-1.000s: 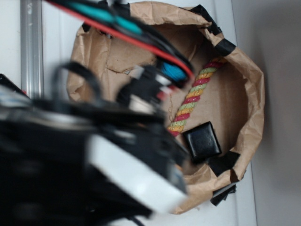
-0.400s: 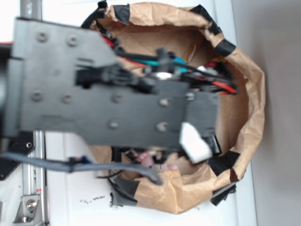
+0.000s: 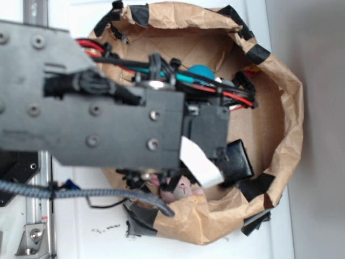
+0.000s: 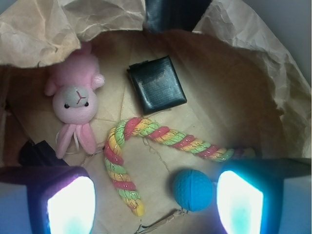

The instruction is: Grab the black box.

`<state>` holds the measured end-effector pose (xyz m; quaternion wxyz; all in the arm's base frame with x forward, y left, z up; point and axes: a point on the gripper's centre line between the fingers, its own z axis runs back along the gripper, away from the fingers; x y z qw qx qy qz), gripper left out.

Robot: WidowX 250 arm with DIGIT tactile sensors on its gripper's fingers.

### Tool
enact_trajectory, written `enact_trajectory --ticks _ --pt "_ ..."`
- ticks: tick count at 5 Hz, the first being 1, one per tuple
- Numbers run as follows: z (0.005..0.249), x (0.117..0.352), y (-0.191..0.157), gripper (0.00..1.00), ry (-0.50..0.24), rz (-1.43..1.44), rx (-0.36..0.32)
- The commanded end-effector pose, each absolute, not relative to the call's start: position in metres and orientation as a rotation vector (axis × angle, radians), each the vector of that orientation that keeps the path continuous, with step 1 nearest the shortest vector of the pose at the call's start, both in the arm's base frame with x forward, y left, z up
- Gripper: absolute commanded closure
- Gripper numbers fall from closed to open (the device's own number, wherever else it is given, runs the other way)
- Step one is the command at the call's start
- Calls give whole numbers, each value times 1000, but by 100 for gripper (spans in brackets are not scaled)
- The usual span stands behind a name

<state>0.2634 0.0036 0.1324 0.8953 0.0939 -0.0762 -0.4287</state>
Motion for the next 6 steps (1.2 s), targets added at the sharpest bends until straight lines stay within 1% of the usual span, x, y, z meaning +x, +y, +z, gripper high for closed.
enact_trajectory --ticks 1,2,3,4,5,6 --pt "120 282 -4 0 -186 -961 286" --pt "113 300 -11 0 -181 -989 295" --pt "100 315 -28 0 -174 -1080 293" --pt "90 315 -34 0 -199 -1146 272" --pt "80 309 -35 0 -246 -1191 206" --pt "71 307 -38 0 -241 -1203 170"
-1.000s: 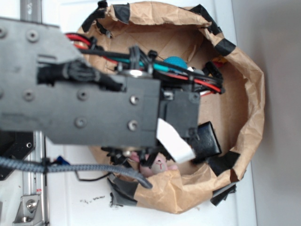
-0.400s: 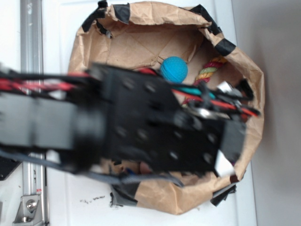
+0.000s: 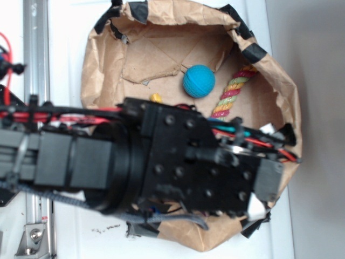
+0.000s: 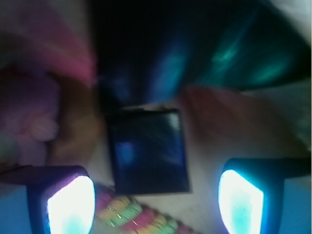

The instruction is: Grab the black box.

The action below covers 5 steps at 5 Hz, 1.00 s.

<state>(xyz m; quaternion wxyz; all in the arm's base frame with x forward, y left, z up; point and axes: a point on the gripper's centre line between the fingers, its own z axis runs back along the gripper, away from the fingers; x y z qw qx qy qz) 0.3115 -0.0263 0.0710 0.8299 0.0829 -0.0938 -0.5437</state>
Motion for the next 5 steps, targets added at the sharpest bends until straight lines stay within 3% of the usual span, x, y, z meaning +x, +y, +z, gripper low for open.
enact_trajectory --ticks 1,3,4,5 --pt "62 304 -41 0 -269 -1195 187" --pt "43 328 -46 0 -319 -1230 217" --pt "39 336 -42 0 -318 -1219 176" --pt "46 331 -36 100 -323 -1157 82"
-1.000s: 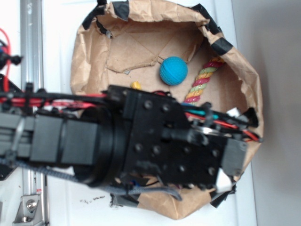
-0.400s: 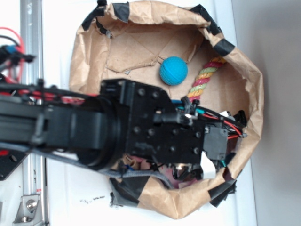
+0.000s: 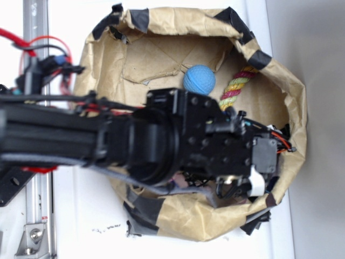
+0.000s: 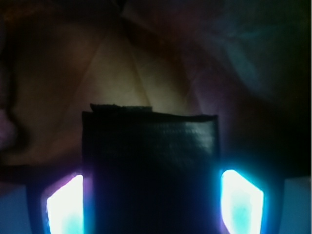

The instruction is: Grab the black box.

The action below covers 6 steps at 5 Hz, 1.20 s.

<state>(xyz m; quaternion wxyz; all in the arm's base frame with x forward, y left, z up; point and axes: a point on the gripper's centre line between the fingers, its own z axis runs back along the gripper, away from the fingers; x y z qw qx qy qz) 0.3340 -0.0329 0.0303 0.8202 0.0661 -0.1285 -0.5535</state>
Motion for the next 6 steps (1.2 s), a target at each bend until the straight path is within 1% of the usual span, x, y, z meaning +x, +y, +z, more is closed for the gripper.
enact_trajectory --ticks 1,2,3,4,5,6 --pt "73 305 -30 100 -304 -1048 27" --pt "117 267 -18 100 -254 -793 0" --pt "151 244 -13 100 -229 -539 -14" --pt "171 251 -7 100 -149 -267 -134" --pt "172 263 -4 100 -48 -84 -149" --pt "178 262 2 100 62 68 -101"
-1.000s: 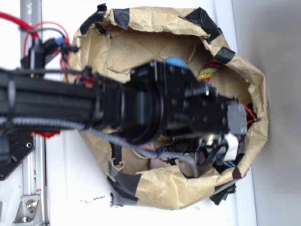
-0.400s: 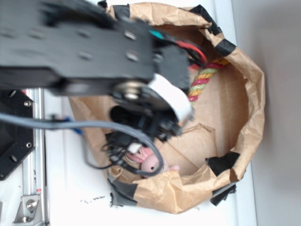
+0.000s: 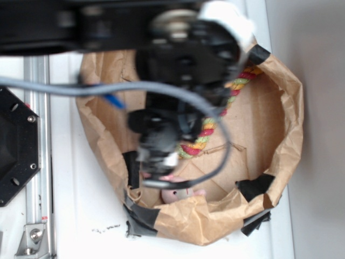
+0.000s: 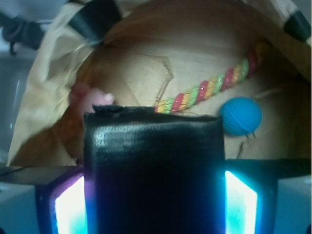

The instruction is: Grab the black box.

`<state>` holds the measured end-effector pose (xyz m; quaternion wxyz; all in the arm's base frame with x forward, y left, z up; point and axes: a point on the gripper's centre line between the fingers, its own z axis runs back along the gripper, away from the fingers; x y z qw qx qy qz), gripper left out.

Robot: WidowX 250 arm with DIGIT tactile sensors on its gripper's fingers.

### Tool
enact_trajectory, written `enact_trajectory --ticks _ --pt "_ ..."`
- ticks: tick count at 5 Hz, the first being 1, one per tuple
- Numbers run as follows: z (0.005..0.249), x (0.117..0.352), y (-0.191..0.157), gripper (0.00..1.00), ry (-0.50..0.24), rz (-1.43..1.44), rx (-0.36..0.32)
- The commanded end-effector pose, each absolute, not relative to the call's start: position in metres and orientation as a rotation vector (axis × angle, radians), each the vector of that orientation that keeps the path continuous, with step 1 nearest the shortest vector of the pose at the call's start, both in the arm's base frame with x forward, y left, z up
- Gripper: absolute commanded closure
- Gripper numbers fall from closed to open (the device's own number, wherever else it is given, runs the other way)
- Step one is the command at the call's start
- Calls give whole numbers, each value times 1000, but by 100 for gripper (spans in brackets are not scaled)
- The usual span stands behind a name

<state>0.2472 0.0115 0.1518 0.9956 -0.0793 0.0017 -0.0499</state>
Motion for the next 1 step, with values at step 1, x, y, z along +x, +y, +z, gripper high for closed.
enact_trajectory --ticks 1 --pt "179 260 2 100 67 78 -97"
